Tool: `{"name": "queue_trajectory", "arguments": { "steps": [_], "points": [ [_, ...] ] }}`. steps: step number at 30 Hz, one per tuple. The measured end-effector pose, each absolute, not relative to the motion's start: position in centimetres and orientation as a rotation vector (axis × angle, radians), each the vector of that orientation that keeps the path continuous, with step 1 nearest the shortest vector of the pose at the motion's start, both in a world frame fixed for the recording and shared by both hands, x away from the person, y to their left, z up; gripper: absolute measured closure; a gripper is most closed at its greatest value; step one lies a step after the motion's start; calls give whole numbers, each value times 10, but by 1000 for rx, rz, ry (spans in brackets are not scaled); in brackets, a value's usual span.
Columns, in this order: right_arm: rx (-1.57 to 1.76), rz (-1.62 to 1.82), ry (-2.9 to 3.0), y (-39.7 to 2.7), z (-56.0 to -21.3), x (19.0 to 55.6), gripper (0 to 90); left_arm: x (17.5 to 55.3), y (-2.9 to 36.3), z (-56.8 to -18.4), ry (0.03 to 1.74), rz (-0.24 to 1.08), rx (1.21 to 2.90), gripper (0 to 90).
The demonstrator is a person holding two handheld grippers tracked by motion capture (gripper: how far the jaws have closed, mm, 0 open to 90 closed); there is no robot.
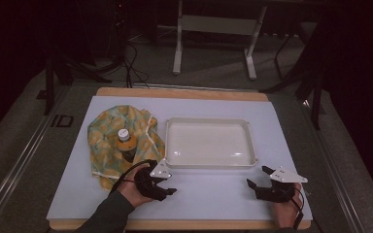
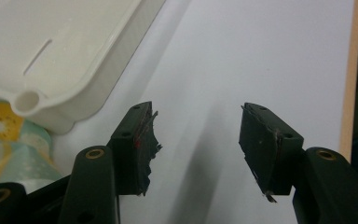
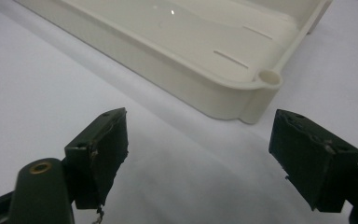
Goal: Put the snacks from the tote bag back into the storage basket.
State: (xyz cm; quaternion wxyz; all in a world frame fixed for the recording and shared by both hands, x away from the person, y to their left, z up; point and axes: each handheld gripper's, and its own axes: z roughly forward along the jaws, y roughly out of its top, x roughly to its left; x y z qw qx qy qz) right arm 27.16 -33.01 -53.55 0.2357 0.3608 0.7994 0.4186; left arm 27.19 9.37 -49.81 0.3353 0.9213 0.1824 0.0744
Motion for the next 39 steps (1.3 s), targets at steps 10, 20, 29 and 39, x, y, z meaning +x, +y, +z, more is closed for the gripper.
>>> {"name": "queue_trajectory", "arguments": {
  "steps": [10, 20, 29, 39],
  "points": [
    [998, 1179, 2173, -333, -535, 271, 191, 280, 90, -464, 361, 205, 2470, 457],
    [1006, 1189, 2165, -334, -535, 271, 192, 284, 86, -452, 317, 216, 2557, 457],
    [986, 1166, 2186, -331, -535, 271, 209, 290, 84, -442, 280, 265, 2609, 451],
    [968, 1165, 2189, -330, -535, 269, 204, 303, 87, -424, 289, 292, 2641, 443]
  ]
}}
